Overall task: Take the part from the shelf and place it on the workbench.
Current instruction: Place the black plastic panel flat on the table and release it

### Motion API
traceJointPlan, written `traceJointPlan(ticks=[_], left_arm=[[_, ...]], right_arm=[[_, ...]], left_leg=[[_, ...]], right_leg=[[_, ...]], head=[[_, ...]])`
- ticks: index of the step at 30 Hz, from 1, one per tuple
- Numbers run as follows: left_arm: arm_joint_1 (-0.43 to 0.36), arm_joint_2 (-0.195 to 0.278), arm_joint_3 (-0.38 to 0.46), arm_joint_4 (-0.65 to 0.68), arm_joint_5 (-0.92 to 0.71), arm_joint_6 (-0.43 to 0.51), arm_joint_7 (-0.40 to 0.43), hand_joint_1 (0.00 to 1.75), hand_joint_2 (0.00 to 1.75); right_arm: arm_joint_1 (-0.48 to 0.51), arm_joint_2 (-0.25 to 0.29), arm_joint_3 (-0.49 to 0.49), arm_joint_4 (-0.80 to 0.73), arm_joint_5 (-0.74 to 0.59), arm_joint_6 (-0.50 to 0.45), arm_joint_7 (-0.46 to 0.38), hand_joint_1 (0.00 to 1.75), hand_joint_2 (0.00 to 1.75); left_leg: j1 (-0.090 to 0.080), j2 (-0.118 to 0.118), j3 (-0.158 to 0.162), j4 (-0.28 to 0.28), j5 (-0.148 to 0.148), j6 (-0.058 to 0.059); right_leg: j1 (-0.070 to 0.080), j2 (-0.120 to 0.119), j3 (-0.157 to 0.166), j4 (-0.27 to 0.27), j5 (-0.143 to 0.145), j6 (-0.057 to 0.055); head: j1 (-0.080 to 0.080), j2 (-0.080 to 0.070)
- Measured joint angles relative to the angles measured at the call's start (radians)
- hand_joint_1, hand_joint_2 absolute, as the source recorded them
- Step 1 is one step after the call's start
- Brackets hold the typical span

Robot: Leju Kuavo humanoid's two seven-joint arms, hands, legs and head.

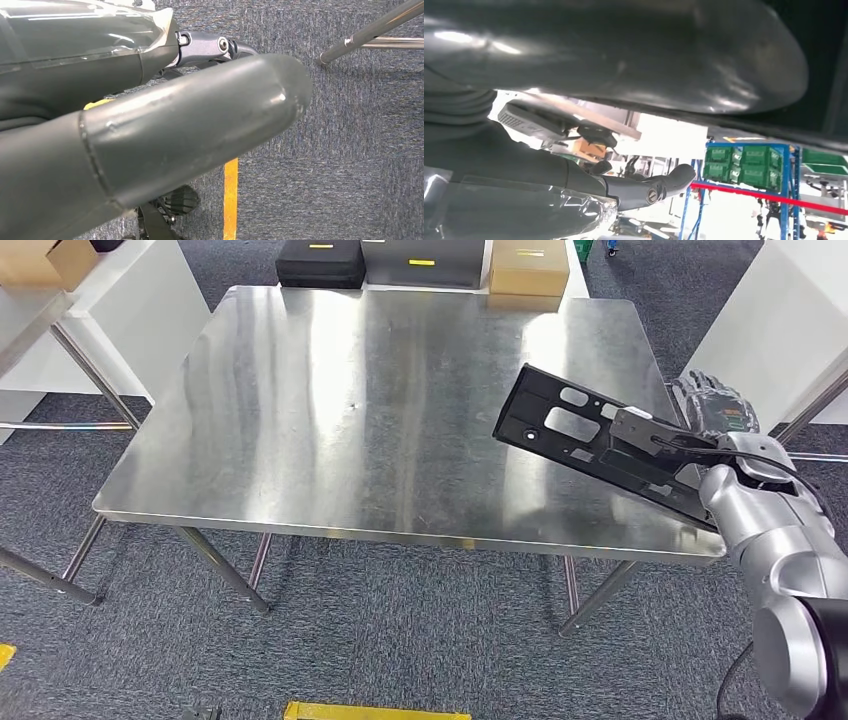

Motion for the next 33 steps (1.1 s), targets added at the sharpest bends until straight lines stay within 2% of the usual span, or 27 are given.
traceJointPlan(ticks=[14, 33], left_arm=[[0.0, -0.003, 0.001, 0.0, -0.004, 0.001, 0.0, 0.0, 0.0], [-0.001, -0.004, 0.016, 0.0, -0.006, 0.004, 0.027, 0.0, 0.0]], right_arm=[[0.011, 0.0, -0.007, 0.0, 0.01, -0.002, -0.025, 0.0, 0.0], [0.013, 0.061, -0.019, 0.0, 0.023, -0.011, -0.2, 0.0, 0.0]], left_leg=[[0.0, 0.0, 0.0, 0.0, 0.0, 0.0], [0.0, 0.0, 0.0, 0.0, 0.0, 0.0]], right_leg=[[0.0, 0.0, 0.0, 0.0, 0.0, 0.0], [0.0, 0.0, 0.0, 0.0, 0.0, 0.0]], head=[[0.0, 0.0], [0.0, 0.0]])
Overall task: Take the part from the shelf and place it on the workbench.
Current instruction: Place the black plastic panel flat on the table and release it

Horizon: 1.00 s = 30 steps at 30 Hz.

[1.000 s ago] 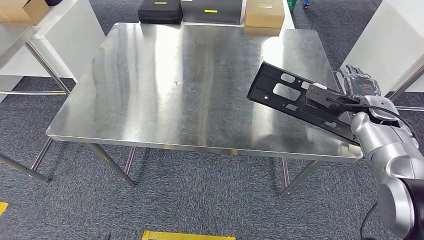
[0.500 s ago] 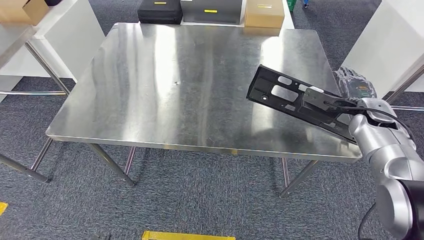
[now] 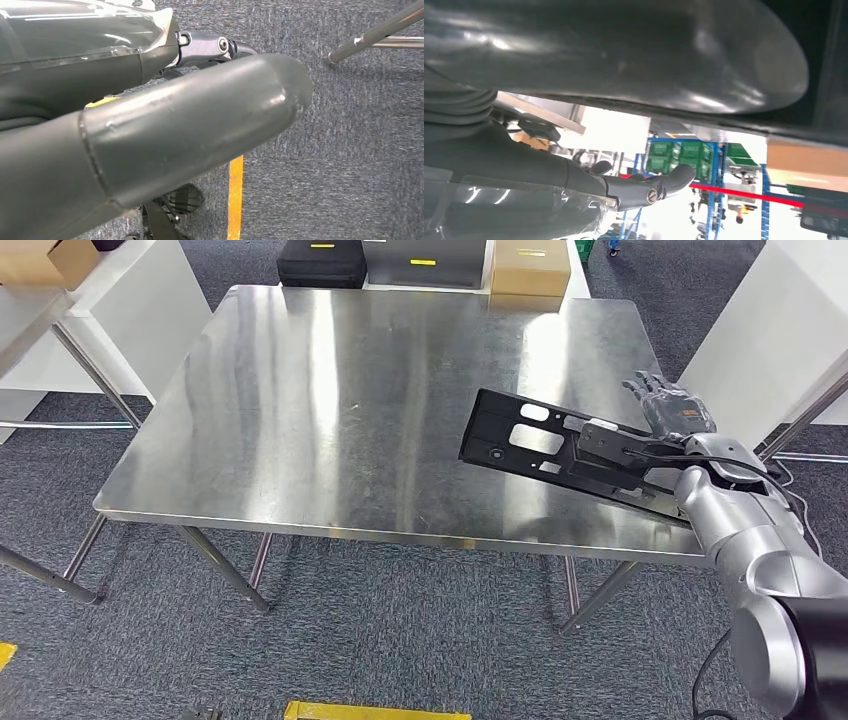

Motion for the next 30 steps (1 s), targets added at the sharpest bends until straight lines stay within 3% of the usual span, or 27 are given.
traceJointPlan(ticks=[5, 11, 13, 16, 18, 20, 22, 24, 26, 27, 28, 30], left_arm=[[0.0, 0.001, 0.008, 0.0, -0.001, -0.005, 0.035, 0.0, 0.0], [0.0, 0.004, 0.009, 0.0, -0.01, -0.008, 0.05, 0.0, 0.0], [0.0, 0.006, 0.009, 0.0, -0.011, -0.007, 0.05, 0.0, 0.0], [0.0, 0.007, 0.009, -0.001, -0.011, -0.007, 0.051, 0.0, 0.0], [0.0, 0.007, 0.009, -0.001, -0.011, -0.006, 0.054, 0.0, 0.0], [0.002, 0.006, 0.01, -0.001, -0.011, -0.006, 0.058, 0.0, 0.0], [0.005, 0.005, 0.01, -0.001, -0.011, -0.006, 0.06, 0.0, 0.0], [0.009, 0.003, 0.011, -0.001, -0.011, -0.006, 0.061, 0.0, 0.0], [0.009, 0.002, 0.012, -0.001, -0.011, -0.006, 0.062, 0.0, 0.0], [0.009, 0.003, 0.012, -0.001, -0.011, -0.006, 0.062, 0.0, 0.0], [0.008, 0.004, 0.013, -0.001, -0.011, -0.006, 0.062, 0.0, 0.0], [0.008, 0.006, 0.016, -0.001, -0.011, -0.006, 0.062, 0.0, 0.0]], right_arm=[[0.0, 0.025, 0.0, 0.0, 0.017, 0.001, -0.027, 0.0, 0.0], [0.0, 0.051, 0.002, -0.002, 0.026, 0.003, -0.033, 0.0, 0.0], [0.0, 0.057, 0.002, -0.002, 0.027, 0.003, -0.039, 0.0, 0.0], [-0.001, 0.06, 0.002, -0.005, 0.029, 0.004, -0.042, 0.0, 0.0], [-0.003, 0.06, 0.002, -0.006, 0.032, 0.005, -0.041, 0.0, 0.0], [-0.003, 0.06, 0.003, -0.006, 0.035, 0.009, -0.041, 0.0, 0.0], [0.002, 0.059, 0.003, -0.005, 0.037, 0.011, -0.04, 0.0, 0.0], [0.008, 0.059, 0.004, -0.005, 0.039, 0.011, -0.04, 0.0, 0.0], [0.01, 0.059, 0.005, -0.005, 0.04, 0.012, -0.04, 0.0, 0.0], [0.009, 0.06, 0.006, -0.005, 0.04, 0.012, -0.04, 0.0, 0.0], [0.008, 0.06, 0.006, -0.005, 0.041, 0.013, -0.04, 0.0, 0.0], [0.007, 0.062, 0.006, -0.005, 0.043, 0.014, -0.04, 0.0, 0.0]], left_leg=[[0.0, 0.0, -0.001, 0.002, -0.001, 0.001], [-0.001, 0.0, -0.006, 0.01, -0.007, 0.011], [-0.002, 0.0, -0.007, 0.01, -0.009, 0.017], [-0.002, -0.001, 0.009, -0.007, -0.015, 0.039], [0.002, -0.001, 0.026, -0.015, -0.02, 0.052], [0.003, -0.001, 0.034, -0.015, -0.025, 0.056], [0.004, -0.002, 0.044, -0.014, -0.035, 0.052], [0.009, -0.004, 0.059, -0.012, -0.049, 0.042], [0.016, -0.004, 0.073, -0.008, -0.064, 0.029], [0.017, -0.004, 0.078, -0.005, -0.072, 0.021], [0.018, -0.004, 0.08, -0.002, -0.08, 0.012], [0.017, -0.002, 0.086, 0.002, -0.095, -0.002]], right_leg=[[-0.003, 0.0, 0.0, 0.0, 0.0, 0.0], [-0.01, 0.0, 0.001, -0.001, -0.001, 0.002], [-0.012, 0.0, 0.004, 0.0, 0.002, 0.007], [-0.007, 0.001, 0.001, 0.021, 0.008, 0.021], [-0.007, 0.0, -0.034, 0.085, -0.024, 0.014], [-0.008, 0.001, -0.1, 0.207, -0.071, 0.005], [-0.011, 0.001, -0.148, 0.278, -0.085, 0.017], [-0.02, 0.001, -0.13, 0.214, -0.043, 0.044], [-0.029, 0.001, -0.078, 0.091, 0.015, 0.07], [-0.029, 0.002, -0.061, 0.048, 0.025, 0.074], [-0.025, 0.003, -0.045, 0.02, 0.024, 0.067], [-0.017, 0.005, -0.03, 0.008, 0.006, 0.033]], head=[[0.0, 0.0], [0.0, 0.0], [0.0, 0.0], [0.0, 0.0], [0.002, 0.0], [0.004, 0.0], [0.004, 0.0], [0.004, 0.0], [0.004, 0.0], [0.005, 0.0], [0.006, 0.0], [0.004, 0.0]])
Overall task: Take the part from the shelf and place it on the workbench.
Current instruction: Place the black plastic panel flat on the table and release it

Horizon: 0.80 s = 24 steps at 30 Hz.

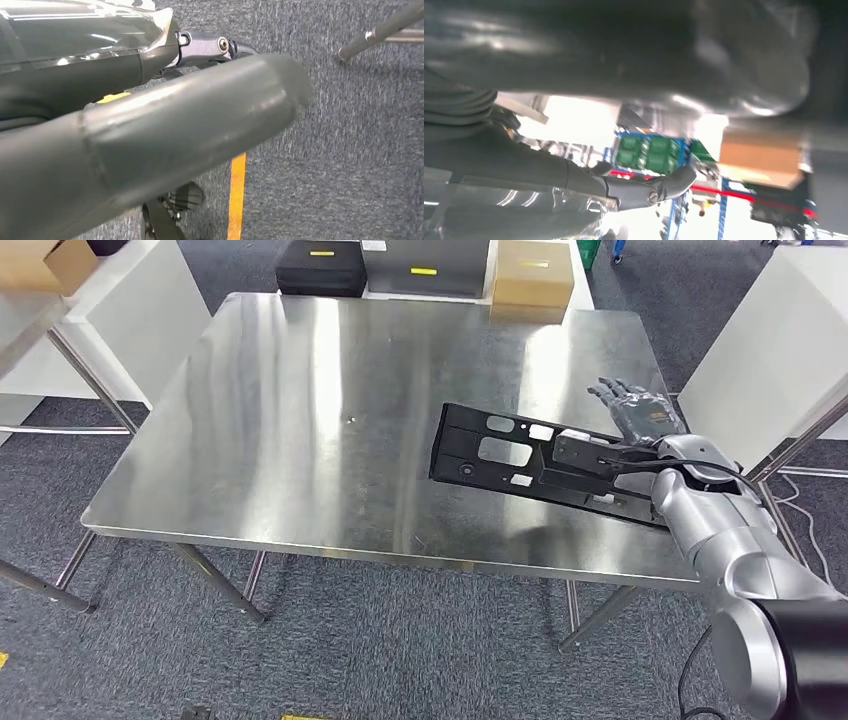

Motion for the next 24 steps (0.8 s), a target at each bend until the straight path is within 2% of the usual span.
traceJointPlan(ticks=[1, 2, 3, 5, 6, 7, 8, 9, 10, 11, 13, 14, 15, 16, 18, 19, 20, 22, 23, 24], left_arm=[[0.0, 0.0, 0.001, 0.0, 0.0, 0.001, 0.0, 0.0, 0.0], [0.0, -0.001, 0.002, 0.0, 0.0, 0.001, 0.0, 0.0, 0.0], [-0.001, -0.001, 0.002, -0.001, 0.0, 0.002, 0.0, 0.0, 0.0], [-0.003, -0.001, 0.003, -0.002, 0.0, 0.004, 0.0, 0.0, 0.0], [-0.002, -0.001, 0.005, -0.002, 0.0, 0.005, 0.0, 0.0, 0.0], [0.001, -0.001, 0.006, -0.002, 0.0, 0.005, 0.0, 0.0, 0.0], [0.004, -0.001, 0.007, -0.001, 0.0, 0.005, 0.0, 0.0, 0.0], [0.007, -0.001, 0.008, -0.001, 0.0, 0.005, -0.001, 0.0, 0.0], [0.01, -0.001, 0.009, -0.001, 0.0, 0.005, -0.003, 0.0, 0.0], [0.013, -0.001, 0.009, -0.001, 0.0, 0.005, -0.007, 0.0, 0.0], [0.018, 0.002, 0.01, -0.002, 0.0, 0.005, -0.018, 0.0, 0.0], [0.02, 0.004, 0.01, -0.002, -0.001, 0.004, -0.024, 0.0, 0.0], [0.02, 0.005, 0.01, -0.002, -0.001, 0.004, -0.031, 0.0, 0.0], [0.017, 0.005, 0.01, -0.002, -0.001, 0.004, -0.038, 0.0, 0.0], [0.007, 0.003, 0.01, -0.002, -0.002, 0.002, -0.047, 0.0, 0.0], [0.002, 0.002, 0.01, -0.003, -0.002, 0.0, -0.049, 0.0, 0.0], [-0.002, 0.001, 0.01, -0.003, -0.002, -0.002, -0.05, 0.0, 0.0], [-0.005, -0.001, 0.01, -0.003, -0.002, -0.001, -0.05, 0.0, 0.0], [-0.004, -0.002, 0.01, -0.003, -0.002, 0.001, -0.048, 0.0, 0.0], [-0.003, -0.003, 0.01, -0.003, -0.002, 0.007, -0.044, 0.0, 0.0]], right_arm=[[-0.001, 0.0, 0.0, 0.0, 0.001, 0.0, 0.0, 0.0, 0.0], [-0.001, 0.001, 0.001, -0.002, 0.002, 0.0, 0.0, 0.0, 0.0], [-0.004, 0.001, 0.001, -0.004, 0.002, 0.0, 0.001, 0.0, 0.0], [-0.01, 0.003, 0.001, -0.007, 0.003, -0.001, 0.001, 0.0, 0.0], [-0.011, 0.004, 0.001, -0.007, 0.004, -0.001, 0.002, 0.0, 0.0], [-0.009, 0.006, 0.001, -0.007, 0.005, -0.001, 0.002, 0.0, 0.0], [-0.005, 0.008, 0.001, -0.007, 0.006, -0.001, 0.002, 0.0, 0.0], [-0.002, 0.01, 0.001, -0.007, 0.007, -0.001, 0.002, 0.0, 0.0], [-0.001, 0.012, 0.001, -0.007, 0.007, -0.001, 0.002, 0.0, 0.0], [0.001, 0.014, 0.001, -0.006, 0.007, -0.001, 0.002, 0.0, 0.0], [0.007, 0.017, 0.001, -0.002, 0.008, -0.001, 0.002, 0.0, 0.0], [0.012, 0.019, 0.002, 0.0, 0.008, -0.001, 0.002, 0.0, 0.0], [0.014, 0.02, 0.002, 0.001, 0.008, -0.002, 0.002, 0.0, 0.0], [0.014, 0.022, 0.002, 0.0, 0.009, -0.003, 0.002, 0.0, 0.0], [0.008, 0.018, 0.002, -0.01, 0.009, -0.005, 0.001, 0.0, 0.0], [0.002, 0.015, 0.002, -0.014, 0.009, -0.006, 0.001, 0.0, 0.0], [0.0, 0.013, 0.002, -0.016, 0.009, -0.006, 0.0, 0.0, 0.0], [0.01, 0.008, 0.002, -0.013, 0.009, -0.006, 0.0, 0.0, 0.0], [0.024, 0.006, 0.002, -0.01, 0.01, -0.006, 0.0, 0.0, 0.0], [0.039, 0.005, 0.002, -0.007, 0.01, -0.006, 0.0, 0.0, 0.0]], left_leg=[[0.002, 0.001, 0.002, 0.004, -0.006, -0.005], [0.005, 0.006, -0.002, 0.021, -0.002, -0.009], [0.007, 0.013, -0.019, 0.058, 0.012, -0.013], [0.01, 0.027, -0.101, 0.177, 0.039, -0.019], [0.009, 0.031, -0.151, 0.236, 0.032, -0.022], [0.009, 0.033, -0.198, 0.274, 0.002, -0.023], [0.007, 0.033, -0.235, 0.286, -0.038, -0.021], [0.005, 0.034, -0.26, 0.271, -0.072, -0.017], [0.0, 0.034, -0.274, 0.234, -0.082, -0.01], [-0.007, 0.034, -0.278, 0.177, -0.045, 0.002], [-0.025, 0.024, -0.266, 0.05, 0.136, 0.034], [-0.033, 0.017, -0.256, 0.014, 0.216, 0.046], [-0.039, 0.011, -0.249, -0.001, 0.26, 0.053], [-0.042, 0.008, -0.241, 0.001, 0.258, 0.055], [-0.041, 0.01, -0.219, -0.013, 0.24, 0.058], [-0.039, 0.01, -0.206, -0.024, 0.232, 0.062], [-0.037, 0.009, -0.193, -0.033, 0.222, 0.065], [-0.037, 0.005, -0.17, -0.038, 0.201, 0.07], [-0.038, 0.002, -0.158, -0.038, 0.189, 0.069], [-0.038, -0.002, -0.145, -0.038, 0.178, 0.068]], right_leg=[[0.0, 0.001, 0.011, 0.002, -0.006, -0.018], [0.0, 0.002, 0.02, 0.002, -0.009, -0.03], [0.001, 0.001, 0.032, 0.003, -0.018, -0.041], [0.003, 0.002, 0.059, 0.001, -0.039, -0.056], [0.004, 0.002, 0.074, 0.0, -0.053, -0.06], [0.006, 0.002, 0.093, 0.0, -0.069, -0.062], [0.007, 0.002, 0.114, -0.001, -0.086, -0.063], [0.008, 0.002, 0.136, -0.001, -0.104, -0.063], [0.009, 0.002, 0.161, -0.002, -0.123, -0.064], [0.011, 0.002, 0.186, -0.004, -0.141, -0.063], [0.014, 0.005, 0.231, -0.011, -0.176, -0.056], [0.018, 0.008, 0.245, -0.018, -0.189, -0.049], [0.018, 0.012, 0.256, -0.029, -0.201, -0.042], [0.023, 0.014, 0.267, -0.045, -0.209, -0.034], [0.023, 0.012, 0.286, -0.062, -0.221, -0.027], [0.025, 0.01, 0.278, -0.038, -0.232, -0.027], [0.024, 0.008, 0.248, 0.016, -0.248, -0.029], [0.024, 0.007, 0.141, 0.165, -0.281, -0.035], [0.024, 0.007, 0.088, 0.217, -0.281, -0.033], [0.024, 0.007, 0.049, 0.232, -0.261, -0.025]], head=[[-0.003, 0.0], [-0.006, 0.0], [-0.008, 0.0], [-0.008, 0.0], [-0.009, 0.0], [-0.009, 0.0], [-0.009, 0.0], [-0.009, 0.0], [-0.009, 0.0], [-0.009, 0.0], [-0.008, 0.0], [-0.008, 0.0], [-0.008, 0.0], [-0.009, 0.0], [-0.009, 0.0], [-0.008, 0.0], [-0.008, 0.0], [-0.007, 0.0], [-0.007, 0.0], [-0.007, 0.0]])
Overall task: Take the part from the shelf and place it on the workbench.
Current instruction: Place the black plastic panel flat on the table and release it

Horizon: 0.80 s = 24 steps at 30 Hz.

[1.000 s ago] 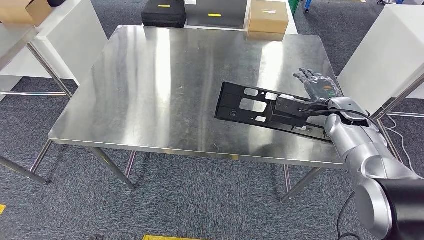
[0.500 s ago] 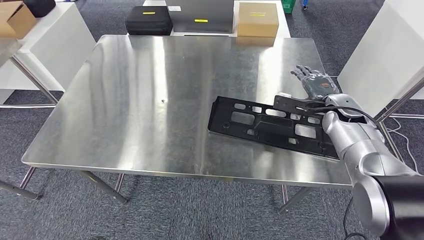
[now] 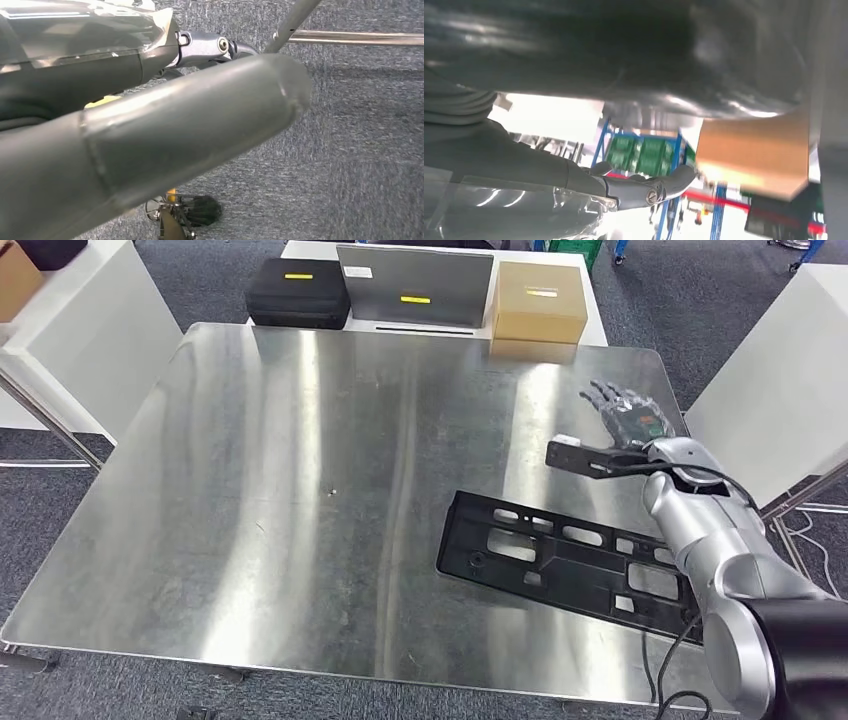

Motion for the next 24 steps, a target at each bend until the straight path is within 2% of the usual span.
traceJointPlan(ticks=[1, 2, 3, 4, 5, 6, 7, 8, 10, 11, 13, 14, 15, 16, 17, 18, 19, 20, 21, 23, 24], left_arm=[[0.001, 0.0, 0.001, 0.0, 0.0, 0.008, 0.007, 0.0, 0.0], [0.002, 0.0, 0.002, 0.0, 0.001, 0.017, 0.015, 0.0, 0.0], [0.002, -0.001, 0.004, 0.0, 0.001, 0.025, 0.025, 0.0, 0.0], [0.002, -0.002, 0.006, 0.0, 0.001, 0.032, 0.035, 0.0, 0.0], [0.002, -0.003, 0.008, 0.001, 0.001, 0.037, 0.044, 0.0, 0.0], [0.002, -0.004, 0.01, 0.001, 0.001, 0.039, 0.054, 0.0, 0.0], [0.002, -0.005, 0.012, 0.001, 0.001, 0.041, 0.062, 0.0, 0.0], [0.001, -0.004, 0.013, 0.0, 0.0, 0.041, 0.069, 0.0, 0.0], [0.0, -0.004, 0.014, 0.0, -0.008, 0.041, 0.076, 0.0, 0.0], [-0.001, -0.004, 0.014, 0.0, -0.012, 0.042, 0.077, 0.0, 0.0], [-0.002, -0.004, 0.014, 0.0, -0.019, 0.045, 0.077, 0.0, 0.0], [-0.002, -0.004, 0.014, 0.0, -0.02, 0.047, 0.078, 0.0, 0.0], [-0.001, -0.004, 0.014, 0.0, -0.022, 0.047, 0.079, 0.0, 0.0], [-0.001, -0.004, 0.014, 0.0, -0.024, 0.048, 0.08, 0.0, 0.0], [-0.002, -0.004, 0.014, 0.0, -0.026, 0.049, 0.081, 0.0, 0.0], [-0.002, -0.004, 0.014, 0.0, -0.028, 0.05, 0.082, 0.0, 0.0], [-0.003, -0.006, 0.014, 0.0, -0.03, 0.051, 0.083, 0.0, 0.0], [-0.004, -0.007, 0.014, 0.0, -0.031, 0.051, 0.085, 0.0, 0.0], [-0.004, -0.008, 0.014, 0.0, -0.032, 0.052, 0.087, 0.0, 0.0], [-0.006, -0.01, 0.014, 0.001, -0.033, 0.053, 0.09, 0.0, 0.0], [-0.006, -0.011, 0.014, 0.001, -0.034, 0.054, 0.091, 0.0, 0.0]], right_arm=[[0.012, 0.0, 0.0, 0.002, 0.0, 0.0, 0.0, 0.0, 0.0], [0.019, 0.0, 0.0, 0.004, 0.0, 0.0, 0.0, 0.0, 0.0], [0.021, 0.001, 0.0, 0.005, 0.0, 0.0, 0.0, 0.0, 0.0], [0.02, 0.001, 0.0, 0.006, 0.001, 0.0, 0.0, 0.0, 0.0], [0.016, 0.001, 0.0, 0.006, 0.001, 0.0, 0.001, 0.0, 0.0], [0.011, 0.002, 0.0, 0.006, 0.001, 0.0, 0.002, 0.0, 0.0], [0.004, 0.002, 0.0, 0.005, 0.001, 0.0, 0.003, 0.0, 0.0], [-0.003, 0.004, -0.001, 0.004, 0.001, 0.0, 0.004, 0.0, 0.0], [-0.015, 0.007, -0.001, 0.0, 0.0, 0.0, 0.004, 0.0, 0.0], [-0.019, 0.008, -0.002, 0.0, 0.0, -0.001, 0.004, 0.0, 0.0], [-0.022, 0.009, -0.003, -0.001, 0.0, -0.001, 0.003, 0.0, 0.0], [-0.022, 0.009, -0.003, -0.001, 0.0, -0.001, 0.003, 0.0, 0.0], [-0.022, 0.009, -0.003, -0.001, 0.0, -0.001, 0.003, 0.0, 0.0], [-0.022, 0.009, -0.003, -0.001, 0.0, -0.001, 0.003, 0.0, 0.0], [-0.022, 0.009, -0.004, -0.001, 0.001, -0.001, 0.004, 0.0, 0.0], [-0.023, 0.009, -0.004, -0.001, 0.001, -0.001, 0.004, 0.0, 0.0], [-0.026, 0.008, -0.005, -0.002, 0.003, -0.001, 0.007, 0.0, 0.0], [-0.029, 0.006, -0.006, -0.002, 0.005, -0.003, 0.011, 0.0, 0.0], [-0.033, 0.004, -0.007, -0.003, 0.008, -0.006, 0.016, 0.0, 0.0], [-0.036, 0.0, -0.007, -0.004, 0.016, -0.02, 0.029, 0.0, 0.0], [-0.035, -0.002, -0.007, -0.004, 0.019, -0.029, 0.036, 0.0, 0.0]], left_leg=[[-0.001, -0.004, 0.013, 0.0, -0.011, -0.002], [-0.002, -0.007, 0.026, 0.0, -0.02, -0.003], [-0.003, -0.01, 0.036, 0.001, -0.028, -0.005], [-0.005, -0.012, 0.044, 0.003, -0.036, -0.008], [-0.007, -0.014, 0.049, 0.004, -0.043, -0.012], [-0.007, -0.016, 0.051, 0.006, -0.048, -0.016], [-0.008, -0.017, 0.052, 0.007, -0.052, -0.02], [-0.007, -0.015, 0.049, 0.009, -0.055, -0.024], [-0.006, -0.001, 0.036, 0.041, -0.078, -0.039], [-0.001, 0.009, 0.015, 0.089, -0.103, -0.049], [0.016, 0.023, -0.05, 0.23, -0.166, -0.068], [0.025, 0.026, -0.082, 0.289, -0.184, -0.077], [0.035, 0.029, -0.099, 0.315, -0.185, -0.085], [0.043, 0.032, -0.094, 0.3, -0.168, -0.093], [0.051, 0.036, -0.067, 0.247, -0.137, -0.102], [0.059, 0.042, -0.029, 0.174, -0.105, -0.11], [0.063, 0.045, 0.01, 0.109, -0.086, -0.114], [0.066, 0.045, 0.037, 0.063, -0.077, -0.113], [0.066, 0.044, 0.05, 0.042, -0.077, -0.107], [0.061, 0.038, 0.052, 0.04, -0.079, -0.092], [0.058, 0.036, 0.052, 0.039, -0.078, -0.09]], right_leg=[[0.0, 0.0, -0.023, -0.025, 0.041, 0.012], [-0.001, 0.0, -0.03, -0.085, 0.099, 0.026], [-0.001, 0.0, -0.027, -0.155, 0.162, 0.035], [0.002, 0.0, -0.017, -0.216, 0.212, 0.035], [0.004, 0.0, -0.008, -0.254, 0.243, 0.026], [0.008, 0.0, -0.002, -0.269, 0.256, 0.013], [0.011, 0.0, 0.002, -0.272, 0.257, -0.001], [0.005, -0.001, 0.007, -0.276, 0.258, -0.014], [-0.006, -0.005, 0.021, -0.287, 0.261, -0.03], [-0.013, -0.008, 0.03, -0.291, 0.26, -0.037], [-0.013, -0.012, 0.04, -0.292, 0.255, -0.044], [-0.015, -0.013, 0.043, -0.292, 0.252, -0.044], [-0.018, -0.014, 0.046, -0.292, 0.25, -0.042], [-0.022, -0.014, 0.049, -0.291, 0.246, -0.037], [-0.027, -0.014, 0.054, -0.29, 0.242, -0.03], [-0.029, -0.014, 0.059, -0.288, 0.236, -0.021], [-0.028, -0.014, 0.061, -0.284, 0.229, -0.011], [-0.025, -0.014, 0.061, -0.28, 0.223, -0.001], [-0.018, -0.014, 0.06, -0.276, 0.217, 0.005], [-0.014, -0.014, 0.06, -0.276, 0.215, 0.007], [-0.014, -0.016, 0.063, -0.279, 0.215, 0.005]], head=[[0.0, 0.0], [0.0, 0.0], [0.0, 0.0], [-0.001, 0.0], [-0.001, 0.0], [-0.001, 0.0], [-0.001, 0.0], [-0.001, 0.0], [-0.002, 0.0], [-0.003, 0.0], [-0.005, 0.0], [-0.004, 0.0], [-0.004, 0.0], [-0.004, 0.0], [-0.004, 0.0], [-0.005, 0.0], [-0.007, 0.0], [-0.006, 0.0], [-0.004, 0.0], [0.002, 0.0], [0.003, 0.0]])
